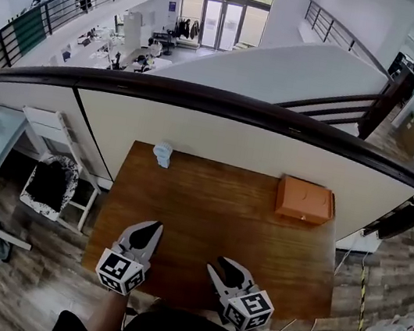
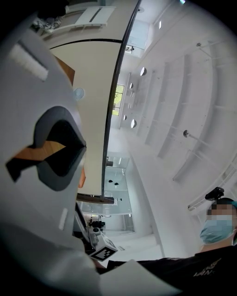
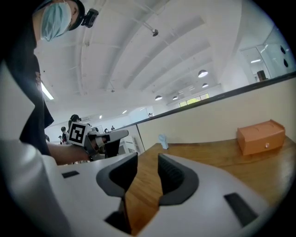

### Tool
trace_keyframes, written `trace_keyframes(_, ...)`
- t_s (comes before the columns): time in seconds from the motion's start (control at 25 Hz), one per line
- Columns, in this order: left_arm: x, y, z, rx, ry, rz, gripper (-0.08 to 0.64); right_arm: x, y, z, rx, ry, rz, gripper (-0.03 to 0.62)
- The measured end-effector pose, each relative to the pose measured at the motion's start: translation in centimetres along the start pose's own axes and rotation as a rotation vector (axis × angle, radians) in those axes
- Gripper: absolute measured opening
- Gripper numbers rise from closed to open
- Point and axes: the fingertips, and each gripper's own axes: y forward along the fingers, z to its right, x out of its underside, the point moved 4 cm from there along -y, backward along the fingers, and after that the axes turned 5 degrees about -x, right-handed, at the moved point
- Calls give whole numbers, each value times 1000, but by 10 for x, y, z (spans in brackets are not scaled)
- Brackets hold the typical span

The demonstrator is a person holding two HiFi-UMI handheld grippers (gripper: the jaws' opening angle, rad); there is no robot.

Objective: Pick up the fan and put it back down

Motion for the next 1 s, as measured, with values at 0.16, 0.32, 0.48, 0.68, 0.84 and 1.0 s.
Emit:
trace_keyframes(0.16, 5, -15, 26, -24, -13, -31, 11, 4, -21, 0, -5, -6, 0, 122)
trace_keyframes(0.32, 15, -28, 54, -27, -24, -56, 11, 8, -43, 0, -6, -10, 0, 82)
trace_keyframes(0.48, 23, -37, 77, -27, -20, -73, 11, 11, -57, 0, -22, -25, 5, 55)
trace_keyframes(0.68, 29, -46, 104, -11, -12, -78, 11, 15, -71, -6, -46, -32, 7, 37)
trace_keyframes(0.84, 31, -52, 122, 7, 3, -79, 11, 21, -82, -9, -51, -52, -5, 26)
trace_keyframes(1.0, 36, -61, 133, 11, 9, -86, 11, 25, -90, -14, -54, -60, -21, 15)
